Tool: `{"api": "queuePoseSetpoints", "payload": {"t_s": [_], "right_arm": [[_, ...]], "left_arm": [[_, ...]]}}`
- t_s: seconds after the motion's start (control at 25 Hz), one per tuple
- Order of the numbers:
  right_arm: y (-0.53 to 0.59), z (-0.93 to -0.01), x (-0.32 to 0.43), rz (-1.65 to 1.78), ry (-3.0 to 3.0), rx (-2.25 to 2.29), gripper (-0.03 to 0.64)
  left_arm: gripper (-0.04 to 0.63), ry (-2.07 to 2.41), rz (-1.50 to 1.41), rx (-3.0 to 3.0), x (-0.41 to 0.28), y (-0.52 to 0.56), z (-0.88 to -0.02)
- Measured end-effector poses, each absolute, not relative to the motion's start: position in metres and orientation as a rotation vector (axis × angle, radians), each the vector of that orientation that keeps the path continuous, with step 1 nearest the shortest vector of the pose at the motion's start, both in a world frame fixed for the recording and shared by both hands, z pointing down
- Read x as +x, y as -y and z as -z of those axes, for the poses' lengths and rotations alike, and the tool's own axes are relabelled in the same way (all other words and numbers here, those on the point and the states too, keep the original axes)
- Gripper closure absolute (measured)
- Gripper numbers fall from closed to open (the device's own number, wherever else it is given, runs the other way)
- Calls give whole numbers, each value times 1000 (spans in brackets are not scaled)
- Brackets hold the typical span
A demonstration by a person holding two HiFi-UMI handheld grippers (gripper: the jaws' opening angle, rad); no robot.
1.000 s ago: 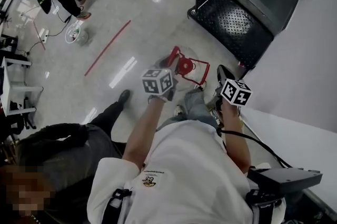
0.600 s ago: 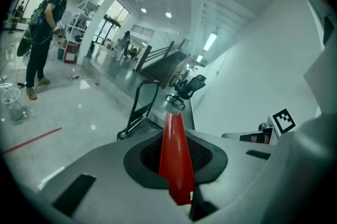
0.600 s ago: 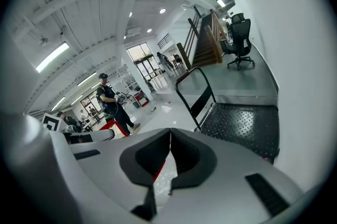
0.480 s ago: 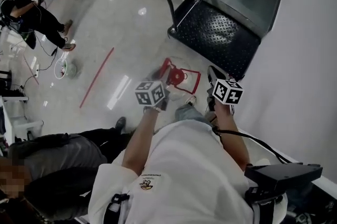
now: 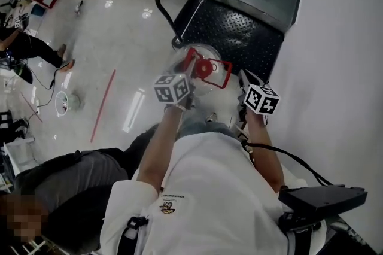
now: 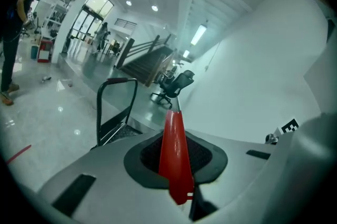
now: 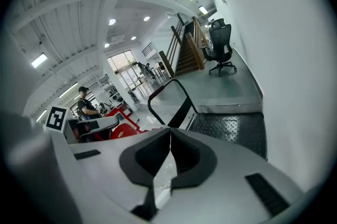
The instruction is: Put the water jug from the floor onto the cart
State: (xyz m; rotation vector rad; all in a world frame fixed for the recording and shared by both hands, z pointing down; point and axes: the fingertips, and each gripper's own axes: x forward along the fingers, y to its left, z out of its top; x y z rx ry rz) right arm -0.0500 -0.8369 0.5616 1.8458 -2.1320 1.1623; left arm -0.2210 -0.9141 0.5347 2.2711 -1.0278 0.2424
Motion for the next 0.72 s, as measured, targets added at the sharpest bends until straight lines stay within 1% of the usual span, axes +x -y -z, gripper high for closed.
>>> {"api": "queuePoseSetpoints", "payload": {"t_s": [0.28, 0.72], "right_arm": [[890, -593, 29, -1219, 2007, 1988, 601], [952, -611, 108, -1254, 1818, 2174, 601]], "left_arm": [[546, 901, -288, 2299, -134, 1004, -560], [546, 670, -442, 2337, -36, 1065, -618]]}}
